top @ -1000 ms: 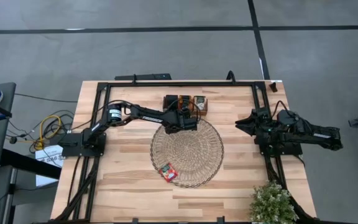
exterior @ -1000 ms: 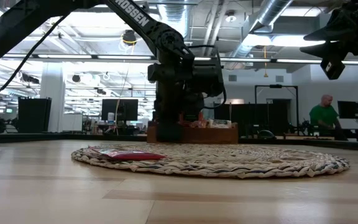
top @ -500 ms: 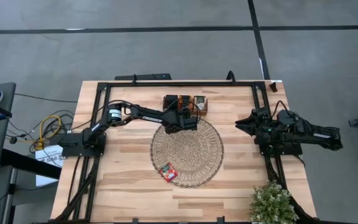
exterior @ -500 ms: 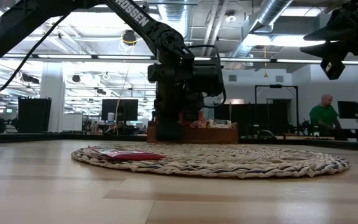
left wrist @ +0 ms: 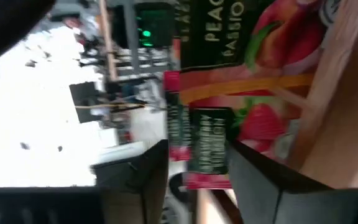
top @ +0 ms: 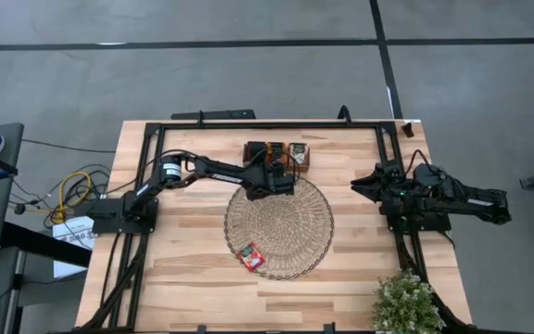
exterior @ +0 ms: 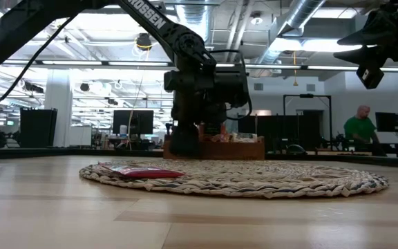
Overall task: Pick & Place Tea
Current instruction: Put the red tea bag into the left slot of the wooden organizer
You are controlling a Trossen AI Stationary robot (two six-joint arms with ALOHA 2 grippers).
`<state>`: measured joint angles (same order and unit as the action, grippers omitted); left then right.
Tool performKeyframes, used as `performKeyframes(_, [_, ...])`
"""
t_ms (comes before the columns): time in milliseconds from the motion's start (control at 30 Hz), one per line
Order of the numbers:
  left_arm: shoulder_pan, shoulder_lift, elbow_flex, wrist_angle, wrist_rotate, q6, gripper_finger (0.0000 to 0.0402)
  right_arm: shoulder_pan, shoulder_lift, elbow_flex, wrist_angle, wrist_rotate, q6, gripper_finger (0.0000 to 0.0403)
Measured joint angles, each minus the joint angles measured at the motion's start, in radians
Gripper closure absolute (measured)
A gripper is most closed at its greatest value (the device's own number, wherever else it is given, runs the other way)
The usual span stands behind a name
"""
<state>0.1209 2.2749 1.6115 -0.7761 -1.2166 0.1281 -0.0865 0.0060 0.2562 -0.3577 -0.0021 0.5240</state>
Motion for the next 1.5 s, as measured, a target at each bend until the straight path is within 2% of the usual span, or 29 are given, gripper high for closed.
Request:
performKeyframes(200, [-0.017, -0.034, 0.0, -0.007, -0.153, 0.099, 0.0225, 0.0, 0.0, 0.0, 0.0, 0.0, 0.0, 0.03])
performKeyframes(433, [-0.06, -0.208, 0.01, -0.022, -0.143, 0.162, 0.0225, 0.0, 0.0, 0.0, 0.0, 0.0, 0.0, 0.03])
performKeyframes(600, [-0.106, -0.36, 0.09, -0.047, -0.102, 0.161, 0.0225, 0.0, 0.0, 0.0, 0.0, 0.0, 0.0, 0.03])
performKeyframes(700, [-0.135, -0.442, 0.154, -0.075, 0.04, 0.051, 0.0225, 0.0, 0.0, 0.0, 0.0, 0.0, 0.0, 0.03])
performKeyframes(767, [-0.148, -0.497, 0.196, -0.127, 0.243, -0.102, 0.0225, 0.001, 0.0, 0.0, 0.0, 0.0, 0.0, 0.03])
performKeyframes(900, [-0.147, -0.574, 0.262, -0.225, 0.726, -0.447, 0.0225, 0.001, 0.0, 0.0, 0.004, -0.001, 0.0, 0.03])
performKeyframes(933, [-0.148, -0.585, 0.272, -0.25, 0.821, -0.515, 0.0225, 0.001, 0.0, 0.0, 0.005, 0.0, 0.0, 0.03])
performKeyframes(1033, [-0.165, -0.601, 0.282, -0.315, 1.01, -0.687, 0.0225, 0.001, 0.0, 0.0, 0.005, 0.001, 0.0, 0.03])
performKeyframes(1200, [-0.236, -0.588, 0.281, -0.416, 1.164, -0.875, 0.0225, 0.001, 0.0, 0.0, 0.005, 0.0, 0.0, 0.03])
performKeyframes(1500, [-0.39, -0.449, 0.281, -0.48, 1.175, -0.988, 0.0225, 0.001, 0.0, 0.0, 0.004, 0.0, 0.0, 0.03])
